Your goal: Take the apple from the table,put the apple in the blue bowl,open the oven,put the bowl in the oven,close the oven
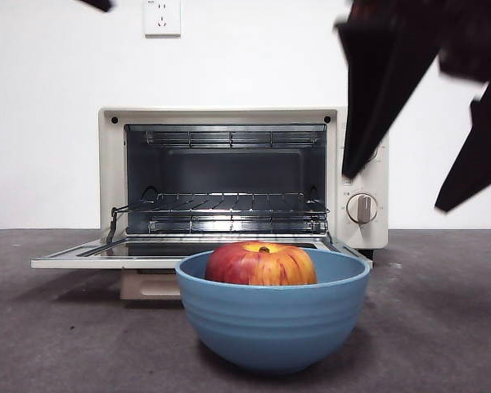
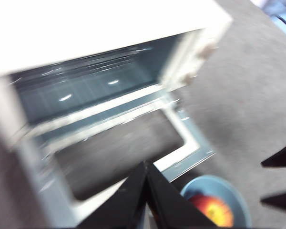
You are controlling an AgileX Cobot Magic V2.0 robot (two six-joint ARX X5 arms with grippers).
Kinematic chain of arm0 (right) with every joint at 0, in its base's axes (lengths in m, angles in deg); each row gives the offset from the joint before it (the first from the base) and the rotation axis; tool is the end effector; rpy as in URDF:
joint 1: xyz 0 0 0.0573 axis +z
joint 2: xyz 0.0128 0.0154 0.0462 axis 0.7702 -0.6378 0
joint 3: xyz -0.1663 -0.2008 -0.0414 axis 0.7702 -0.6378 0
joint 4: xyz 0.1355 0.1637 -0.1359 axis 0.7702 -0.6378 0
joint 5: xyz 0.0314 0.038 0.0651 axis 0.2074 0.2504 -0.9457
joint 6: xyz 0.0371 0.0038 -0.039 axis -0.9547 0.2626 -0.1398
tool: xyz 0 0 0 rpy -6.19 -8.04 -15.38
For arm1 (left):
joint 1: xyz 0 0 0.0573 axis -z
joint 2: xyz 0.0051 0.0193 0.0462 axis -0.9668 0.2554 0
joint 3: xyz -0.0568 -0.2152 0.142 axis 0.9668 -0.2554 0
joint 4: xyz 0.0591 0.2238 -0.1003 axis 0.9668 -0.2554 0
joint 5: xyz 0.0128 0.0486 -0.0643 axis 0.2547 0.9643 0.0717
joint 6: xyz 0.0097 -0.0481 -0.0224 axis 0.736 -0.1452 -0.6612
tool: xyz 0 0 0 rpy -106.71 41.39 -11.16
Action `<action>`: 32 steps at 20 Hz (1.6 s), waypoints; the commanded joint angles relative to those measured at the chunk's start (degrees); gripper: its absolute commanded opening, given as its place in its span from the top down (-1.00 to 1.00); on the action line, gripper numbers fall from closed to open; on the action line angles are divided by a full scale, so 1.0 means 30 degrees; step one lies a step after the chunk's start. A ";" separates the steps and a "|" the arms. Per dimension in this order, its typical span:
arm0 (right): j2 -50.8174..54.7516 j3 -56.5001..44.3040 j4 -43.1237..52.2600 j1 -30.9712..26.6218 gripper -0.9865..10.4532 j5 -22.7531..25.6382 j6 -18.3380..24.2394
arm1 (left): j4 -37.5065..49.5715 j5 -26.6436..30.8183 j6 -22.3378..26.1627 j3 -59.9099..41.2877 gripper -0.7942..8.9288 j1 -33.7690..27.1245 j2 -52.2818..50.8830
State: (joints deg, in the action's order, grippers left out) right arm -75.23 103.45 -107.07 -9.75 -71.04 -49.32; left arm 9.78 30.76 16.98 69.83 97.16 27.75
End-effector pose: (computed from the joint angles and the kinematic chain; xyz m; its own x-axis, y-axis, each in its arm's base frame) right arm 0.1599 0.1416 0.2423 0.3047 0.4107 -0.8594 -0.3342 0.8910 0.3073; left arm 0.1888 -0.0856 0.3601 0.6184 -0.5775 -0.5330 0.5405 0.8049 -0.2450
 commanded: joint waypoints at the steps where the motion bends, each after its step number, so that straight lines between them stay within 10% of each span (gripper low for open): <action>1: -0.1297 0.0066 0.0612 -0.0692 0.13 -0.0780 0.0874 | -0.0015 0.0044 0.0306 -0.1647 0.82 -0.0787 -0.1632; 9: -0.3920 0.0066 0.2492 -0.1311 0.22 -0.3016 0.1341 | -0.0058 -0.1100 -0.0364 -0.6084 0.82 -0.2084 -0.5734; 32: -0.5894 0.0073 0.4102 0.0058 0.82 -0.2681 0.0364 | -0.0517 -0.1100 -0.0619 -0.6681 0.82 -0.2076 -0.6885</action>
State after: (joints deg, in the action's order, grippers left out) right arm -92.19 103.32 -95.64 -10.21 -78.88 -47.20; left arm 7.77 27.57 15.21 49.35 90.82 6.81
